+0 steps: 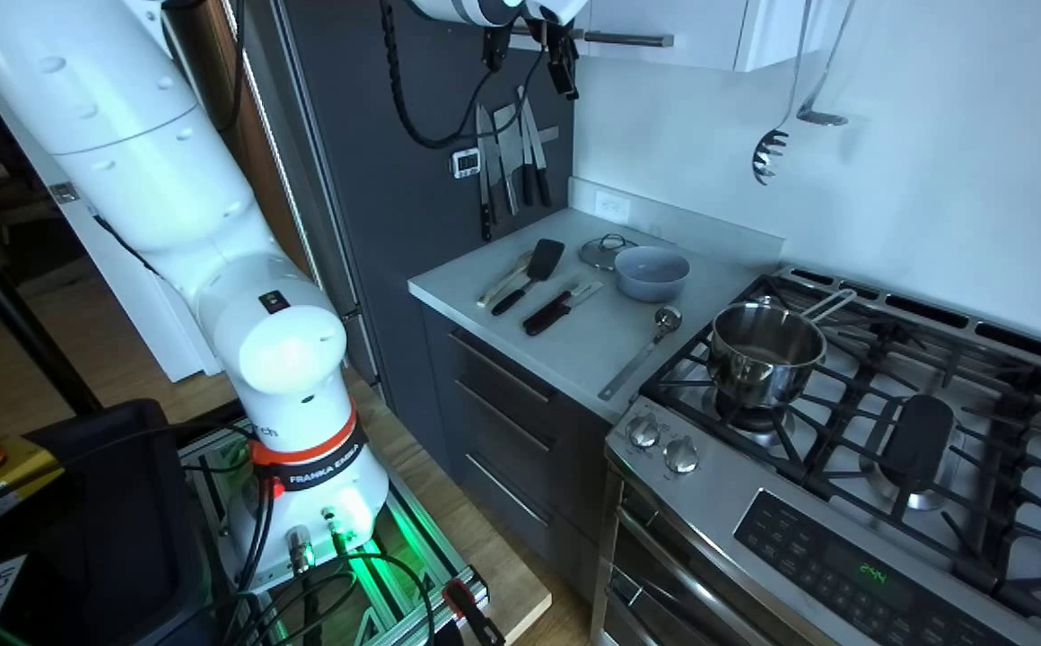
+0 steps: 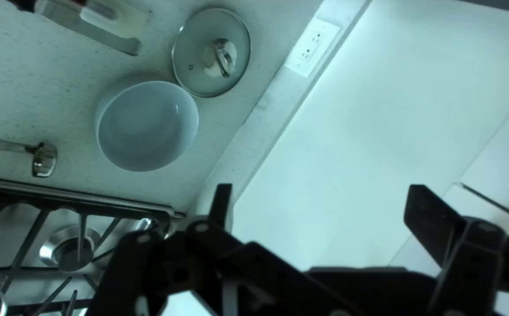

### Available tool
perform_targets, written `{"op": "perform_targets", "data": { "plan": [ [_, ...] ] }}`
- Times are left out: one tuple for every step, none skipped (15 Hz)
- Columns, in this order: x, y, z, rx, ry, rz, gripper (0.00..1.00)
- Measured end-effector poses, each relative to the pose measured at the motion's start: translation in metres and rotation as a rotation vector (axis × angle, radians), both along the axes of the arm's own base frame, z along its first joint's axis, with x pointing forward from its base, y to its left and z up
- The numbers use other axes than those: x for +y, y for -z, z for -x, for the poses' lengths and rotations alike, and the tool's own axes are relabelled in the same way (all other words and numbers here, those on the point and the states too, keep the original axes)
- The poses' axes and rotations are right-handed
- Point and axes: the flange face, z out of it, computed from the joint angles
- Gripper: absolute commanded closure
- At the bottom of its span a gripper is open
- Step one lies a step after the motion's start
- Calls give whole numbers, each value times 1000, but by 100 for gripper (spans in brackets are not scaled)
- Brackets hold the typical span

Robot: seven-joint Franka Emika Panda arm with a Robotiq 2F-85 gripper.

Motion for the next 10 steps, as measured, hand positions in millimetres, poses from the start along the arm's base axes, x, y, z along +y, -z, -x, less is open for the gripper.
{"op": "perform_targets", "data": {
  "plan": [
    [-4, 0, -4, -21, 11, -15, 0],
    [-8, -1, -7, -36, 21, -29, 0],
    [-12, -1, -8, -44, 29, -42, 0],
    [-15, -3, -9, -50, 39, -56, 0],
    [-19, -5, -10, -57, 48, -68, 0],
    [-21, -7, -10, -59, 58, -85, 0],
    [-22, -10, -11, -59, 67, -111, 0],
    [-23, -13, -11, -60, 74, -137, 0],
    [-22, -17, -11, -63, 80, -158, 0],
    [-22, -20, -11, -65, 84, -176, 0]
  ]
}}
